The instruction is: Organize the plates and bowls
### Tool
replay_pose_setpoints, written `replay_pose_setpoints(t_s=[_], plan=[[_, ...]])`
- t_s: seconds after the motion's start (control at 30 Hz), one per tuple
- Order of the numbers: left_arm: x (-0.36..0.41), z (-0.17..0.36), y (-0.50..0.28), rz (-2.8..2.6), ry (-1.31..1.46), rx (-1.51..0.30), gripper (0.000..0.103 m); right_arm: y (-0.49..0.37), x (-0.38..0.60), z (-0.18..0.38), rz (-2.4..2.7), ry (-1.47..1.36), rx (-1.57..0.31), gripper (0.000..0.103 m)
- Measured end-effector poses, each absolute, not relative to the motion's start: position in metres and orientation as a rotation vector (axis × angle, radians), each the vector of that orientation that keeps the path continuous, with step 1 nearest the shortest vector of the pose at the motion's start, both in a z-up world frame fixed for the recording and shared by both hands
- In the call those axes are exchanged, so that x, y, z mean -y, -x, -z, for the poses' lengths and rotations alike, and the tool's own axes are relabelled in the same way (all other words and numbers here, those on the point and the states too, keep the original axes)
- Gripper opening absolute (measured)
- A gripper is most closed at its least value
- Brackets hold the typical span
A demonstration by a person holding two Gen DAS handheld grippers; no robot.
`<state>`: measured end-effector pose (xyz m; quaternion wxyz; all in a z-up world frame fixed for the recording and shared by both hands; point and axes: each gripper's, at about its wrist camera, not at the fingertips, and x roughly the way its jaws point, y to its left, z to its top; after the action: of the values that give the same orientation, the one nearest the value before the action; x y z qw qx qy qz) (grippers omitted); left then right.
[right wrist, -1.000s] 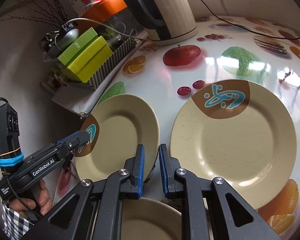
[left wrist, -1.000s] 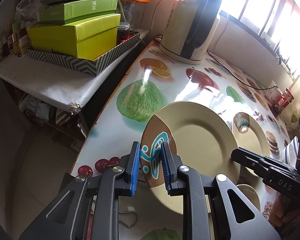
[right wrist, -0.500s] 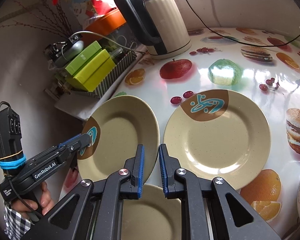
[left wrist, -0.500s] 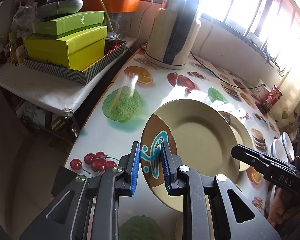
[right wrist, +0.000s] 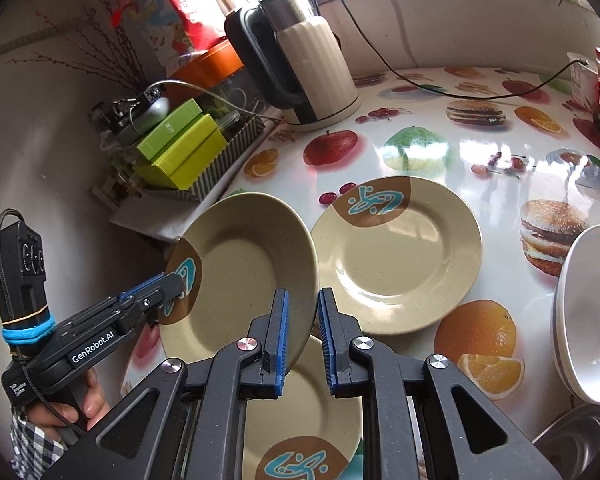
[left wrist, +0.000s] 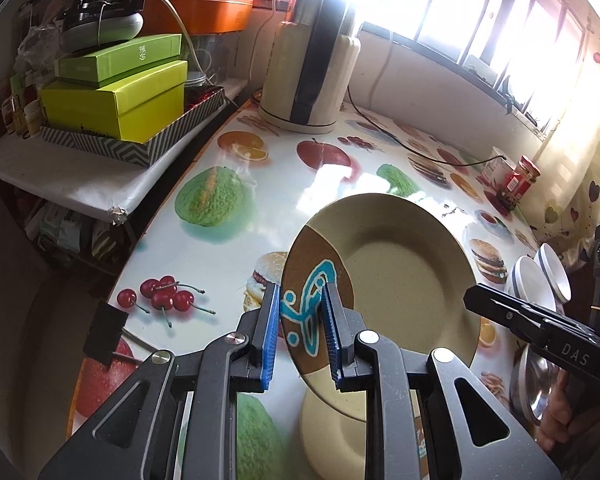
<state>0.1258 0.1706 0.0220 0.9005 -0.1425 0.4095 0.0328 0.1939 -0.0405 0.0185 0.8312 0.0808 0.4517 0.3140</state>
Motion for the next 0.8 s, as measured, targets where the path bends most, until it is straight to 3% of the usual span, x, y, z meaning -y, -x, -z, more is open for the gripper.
replay_pose_setpoints(t_s=[0.8], plan=[[-0.135, 0.007, -0.078, -0.047, 0.318, -0.912, 0.022, -0.145, 0.076, 0.006, -0.639, -0.171, -1.025, 0.017]])
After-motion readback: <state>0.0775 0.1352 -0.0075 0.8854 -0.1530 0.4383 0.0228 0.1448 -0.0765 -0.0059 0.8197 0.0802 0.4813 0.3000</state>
